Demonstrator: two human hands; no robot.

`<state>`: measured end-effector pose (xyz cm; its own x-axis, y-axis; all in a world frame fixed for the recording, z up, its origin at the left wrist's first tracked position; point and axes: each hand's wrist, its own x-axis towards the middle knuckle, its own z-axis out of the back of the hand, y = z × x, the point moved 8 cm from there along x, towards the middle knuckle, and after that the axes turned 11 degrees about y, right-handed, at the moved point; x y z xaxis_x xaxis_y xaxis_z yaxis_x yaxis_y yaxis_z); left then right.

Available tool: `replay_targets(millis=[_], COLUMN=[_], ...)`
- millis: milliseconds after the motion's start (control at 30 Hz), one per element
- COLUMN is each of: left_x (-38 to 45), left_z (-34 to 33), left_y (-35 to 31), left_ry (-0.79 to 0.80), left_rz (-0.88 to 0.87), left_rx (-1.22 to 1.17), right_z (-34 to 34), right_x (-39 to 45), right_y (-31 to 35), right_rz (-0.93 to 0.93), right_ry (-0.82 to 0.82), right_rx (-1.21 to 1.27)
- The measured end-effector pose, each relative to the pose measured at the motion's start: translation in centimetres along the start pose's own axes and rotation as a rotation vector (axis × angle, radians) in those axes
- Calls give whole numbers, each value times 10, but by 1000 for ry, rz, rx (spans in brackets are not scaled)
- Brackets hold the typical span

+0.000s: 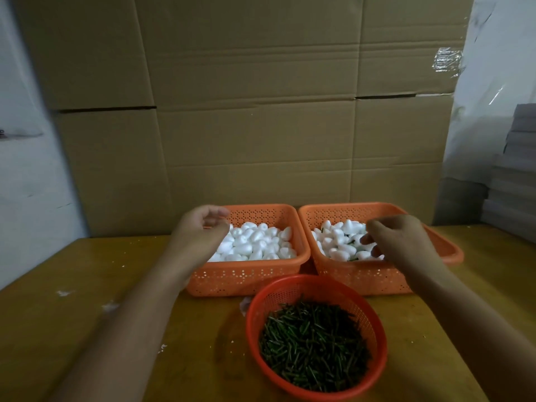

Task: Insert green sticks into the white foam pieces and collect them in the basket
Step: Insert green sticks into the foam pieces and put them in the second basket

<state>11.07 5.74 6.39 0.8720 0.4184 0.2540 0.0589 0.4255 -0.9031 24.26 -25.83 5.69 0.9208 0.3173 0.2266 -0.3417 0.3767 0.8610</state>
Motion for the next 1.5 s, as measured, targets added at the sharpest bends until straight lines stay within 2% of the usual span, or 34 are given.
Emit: replay_targets(millis=[100, 267, 400, 533, 733, 900, 1133, 1200, 1267, 1367, 1500], left_x=[4, 12, 17, 20, 49, 67, 70, 69, 65, 51, 26], left_z=[2, 10, 8, -1, -9, -12, -29, -28, -22, -12, -15], left_y=[3, 23, 37, 47, 42, 43, 46, 40, 24, -4, -25], left_ry=[-17, 1, 60, 84, 195, 264, 330, 311, 225, 87, 125], left_rz=[-31, 24, 22, 29, 97, 166, 78, 48, -25, -129, -138], left_rx=[181, 443, 575, 649, 777, 931, 1001, 999, 921, 573, 57], right_z=[-24, -74, -100, -118, -129, -130, -130, -130, -131, -131, -132], right_x=[-5, -28, -48, -64, -75, -76, -74, -74, -73, -72, -72], right_y=[16, 31, 34, 28, 20, 19, 16, 15, 15, 15, 13], right_rz=[82, 179, 293, 290, 285, 266, 250, 246, 244, 244, 228], right_ry=[182, 583, 773, 945, 1056, 1077, 1074, 1068, 1062, 1059, 1052], right_rx=[-102, -321, -597, -693, -788, -810, -809, -811, -810, -808, -816])
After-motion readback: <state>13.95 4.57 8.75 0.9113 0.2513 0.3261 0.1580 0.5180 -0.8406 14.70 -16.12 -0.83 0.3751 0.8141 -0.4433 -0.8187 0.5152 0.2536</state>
